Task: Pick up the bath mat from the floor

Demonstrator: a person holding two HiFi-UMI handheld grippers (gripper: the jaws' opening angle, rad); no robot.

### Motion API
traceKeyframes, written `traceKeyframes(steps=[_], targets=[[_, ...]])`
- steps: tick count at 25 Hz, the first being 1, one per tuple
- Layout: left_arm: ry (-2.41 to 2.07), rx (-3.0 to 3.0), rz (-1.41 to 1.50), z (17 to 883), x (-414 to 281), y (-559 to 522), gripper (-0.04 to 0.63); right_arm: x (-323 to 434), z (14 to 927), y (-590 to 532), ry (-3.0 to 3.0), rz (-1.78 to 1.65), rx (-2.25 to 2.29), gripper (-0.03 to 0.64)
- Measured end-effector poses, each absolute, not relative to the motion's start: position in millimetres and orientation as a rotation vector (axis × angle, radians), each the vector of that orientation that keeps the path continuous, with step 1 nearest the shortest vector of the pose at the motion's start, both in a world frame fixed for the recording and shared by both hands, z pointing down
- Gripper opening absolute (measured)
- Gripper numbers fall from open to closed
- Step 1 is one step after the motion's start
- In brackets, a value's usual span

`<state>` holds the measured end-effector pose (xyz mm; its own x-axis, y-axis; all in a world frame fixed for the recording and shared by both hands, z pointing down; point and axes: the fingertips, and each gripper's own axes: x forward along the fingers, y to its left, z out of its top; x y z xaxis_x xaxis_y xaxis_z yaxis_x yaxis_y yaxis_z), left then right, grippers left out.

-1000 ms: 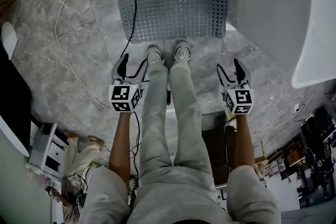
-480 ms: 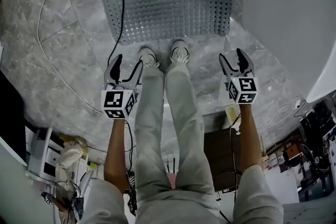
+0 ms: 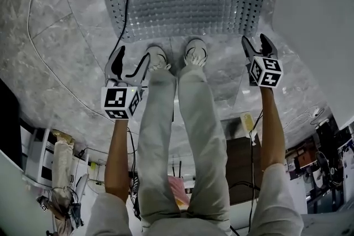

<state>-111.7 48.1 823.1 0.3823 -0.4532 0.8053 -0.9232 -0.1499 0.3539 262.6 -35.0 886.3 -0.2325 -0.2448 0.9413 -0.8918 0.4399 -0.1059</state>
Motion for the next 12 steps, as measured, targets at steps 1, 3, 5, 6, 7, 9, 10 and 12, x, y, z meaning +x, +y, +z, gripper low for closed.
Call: traceKeyframes(steps=[1,3,5,6,7,9,10,12], targets=[[-1.211,1.767,0.678,829,-112,49,0.316,265,894,-36,-1.724,0.842,0.992,0.281],[-1.209,1.772,0.688,839,-112,51,0.321,271,911,-38,-1.704,0.846,1.000,0.287],[-1.206,1.771,0.689,849,-110,53,0.322,282,931,-40,-1.673,0.853,0.996,0.296],[-1.206,1.771,0.688,854,-108,54,0.322,287,942,-42,-1.657,0.858,0.991,0.301],[-1.206,1.770,0.687,859,-106,55,0.322,292,955,-44,-1.640,0.863,0.987,0.304],[-1.203,1.764,0.690,868,-102,59,0.322,302,977,-43,-1.605,0.870,0.975,0.313],[-1.201,1.757,0.690,873,-101,62,0.322,307,987,-43,-1.588,0.870,0.969,0.315],[-1.204,1.738,0.684,884,-99,65,0.322,317,1006,-46,-1.562,0.862,0.967,0.321]])
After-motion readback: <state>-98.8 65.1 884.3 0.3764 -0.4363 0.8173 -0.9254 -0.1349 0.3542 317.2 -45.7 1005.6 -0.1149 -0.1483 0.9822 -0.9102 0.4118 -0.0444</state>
